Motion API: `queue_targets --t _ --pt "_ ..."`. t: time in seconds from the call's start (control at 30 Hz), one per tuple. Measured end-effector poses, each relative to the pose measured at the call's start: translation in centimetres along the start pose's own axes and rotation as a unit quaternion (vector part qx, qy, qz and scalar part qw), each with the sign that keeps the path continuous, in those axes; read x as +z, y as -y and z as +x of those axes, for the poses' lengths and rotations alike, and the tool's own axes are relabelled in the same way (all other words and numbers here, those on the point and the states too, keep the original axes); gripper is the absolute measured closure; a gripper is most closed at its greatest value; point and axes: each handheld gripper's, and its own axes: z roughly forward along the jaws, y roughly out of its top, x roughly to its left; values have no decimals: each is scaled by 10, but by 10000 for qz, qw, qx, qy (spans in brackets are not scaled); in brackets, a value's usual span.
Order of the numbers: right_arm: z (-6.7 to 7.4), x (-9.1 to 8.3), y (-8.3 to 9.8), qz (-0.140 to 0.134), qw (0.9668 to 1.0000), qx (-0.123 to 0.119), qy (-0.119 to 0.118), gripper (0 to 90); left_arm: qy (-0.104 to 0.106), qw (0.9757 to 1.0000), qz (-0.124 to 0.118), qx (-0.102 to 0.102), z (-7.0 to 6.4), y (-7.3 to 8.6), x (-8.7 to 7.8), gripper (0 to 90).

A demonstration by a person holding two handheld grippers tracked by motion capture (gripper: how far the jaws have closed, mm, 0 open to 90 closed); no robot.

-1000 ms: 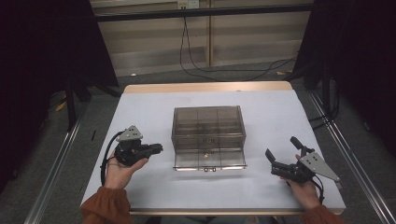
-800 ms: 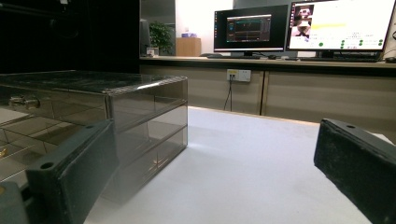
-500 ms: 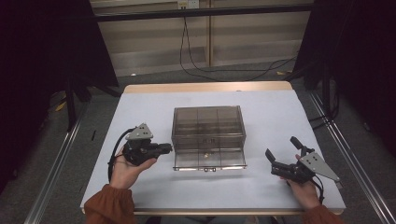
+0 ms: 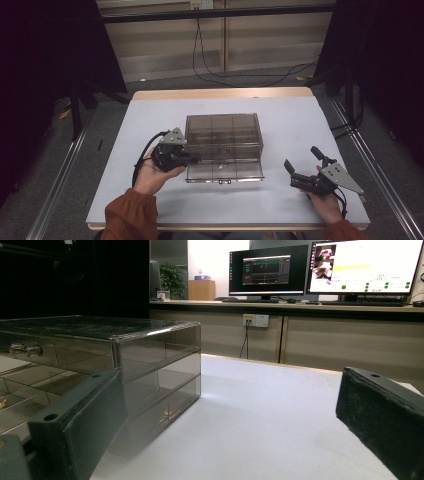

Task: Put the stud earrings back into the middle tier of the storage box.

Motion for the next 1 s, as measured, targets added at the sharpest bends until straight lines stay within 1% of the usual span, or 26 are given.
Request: queue_targets --t 0.03,0.07,0.1,0.13,0.23,0.27,0.33,0.37,0.5,0.6,0.67,0.7,0.77,0.87,0.93,0.97,1.0 --pt "0 0 0 -1 10000 -1 -1 0 55 10000 13 42 -1 -2 2 863" --pt "0 0 0 -2 10000 -7 1 0 138 9999 -14 38 -2 -4 5 862" --pt "0 0 0 -3 10000 -9 2 0 121 9997 91 166 -3 -7 8 862" --pt "0 0 0 -2 10000 -8 2 0 108 9995 159 233 -5 -8 10 862" --pt "0 0 0 0 10000 1 -1 0 175 9989 279 333 -8 -14 17 863" --pt "0 0 0 -2 10000 -8 2 0 157 9987 320 354 -9 -16 20 863" --pt "0 0 0 -3 10000 -6 0 0 230 9981 403 401 -10 -21 25 862" --pt "0 0 0 -3 10000 -6 0 0 230 9981 403 401 -10 -21 25 863" --pt "0 0 0 0 10000 -2 0 0 271 9970 533 496 -10 -27 32 863" --pt "0 0 0 -1 10000 -2 0 0 296 9958 700 518 -11 -32 38 863" --pt "0 0 0 -4 10000 -8 2 0 328 9956 697 527 -11 -33 41 863" --pt "0 0 0 0 10000 -1 1 0 336 9947 791 558 -12 -36 45 863" --pt "0 0 0 -2 10000 -1 1 0 326 9945 820 566 -13 -38 47 862" --pt "0 0 0 -4 10000 -7 3 0 361 9935 898 608 -14 -41 52 862" --pt "0 0 0 -4 10000 -8 4 0 380 9913 1054 697 -15 -46 57 862" --pt "0 0 0 -4 10000 -8 4 0 380 9913 1054 697 -15 -46 57 862" --pt "0 0 0 -1 10000 0 1 0 397 9898 1151 741 -16 -50 59 862"
